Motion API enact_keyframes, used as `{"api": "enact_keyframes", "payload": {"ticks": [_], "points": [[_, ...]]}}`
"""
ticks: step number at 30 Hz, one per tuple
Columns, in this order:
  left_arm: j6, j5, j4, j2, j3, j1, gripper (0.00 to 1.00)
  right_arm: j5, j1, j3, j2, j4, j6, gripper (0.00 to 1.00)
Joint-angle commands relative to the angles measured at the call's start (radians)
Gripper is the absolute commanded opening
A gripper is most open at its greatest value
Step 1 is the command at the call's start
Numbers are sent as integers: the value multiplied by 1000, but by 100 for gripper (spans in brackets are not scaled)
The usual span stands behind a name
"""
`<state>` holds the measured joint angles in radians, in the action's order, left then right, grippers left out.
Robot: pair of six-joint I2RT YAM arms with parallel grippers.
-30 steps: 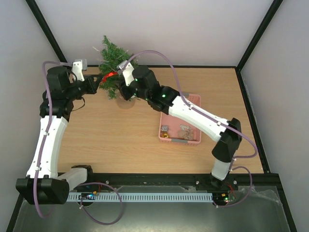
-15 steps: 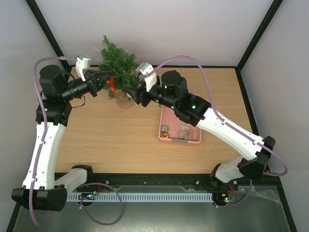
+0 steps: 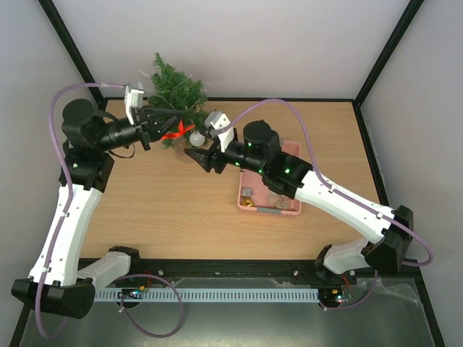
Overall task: Decorate the small christmas tree
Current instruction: Adjust the decoration item.
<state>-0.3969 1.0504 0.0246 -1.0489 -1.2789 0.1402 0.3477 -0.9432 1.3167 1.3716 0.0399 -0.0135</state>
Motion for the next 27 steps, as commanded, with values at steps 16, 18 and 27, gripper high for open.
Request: {"api": "enact_keyframes", "payload": {"ticks": [16,18,27], "points": [[-61,24,-95,-17,4,73,2,49,-6,-120,-33,-361,81,2],[-61,19,-91,-16,5,73,2,51,-6,-147,-52,-373,79,2],[-29,-35,-17,-16,-14,72,44,-95,-4,-173,-101,-197,-1,2]]}}
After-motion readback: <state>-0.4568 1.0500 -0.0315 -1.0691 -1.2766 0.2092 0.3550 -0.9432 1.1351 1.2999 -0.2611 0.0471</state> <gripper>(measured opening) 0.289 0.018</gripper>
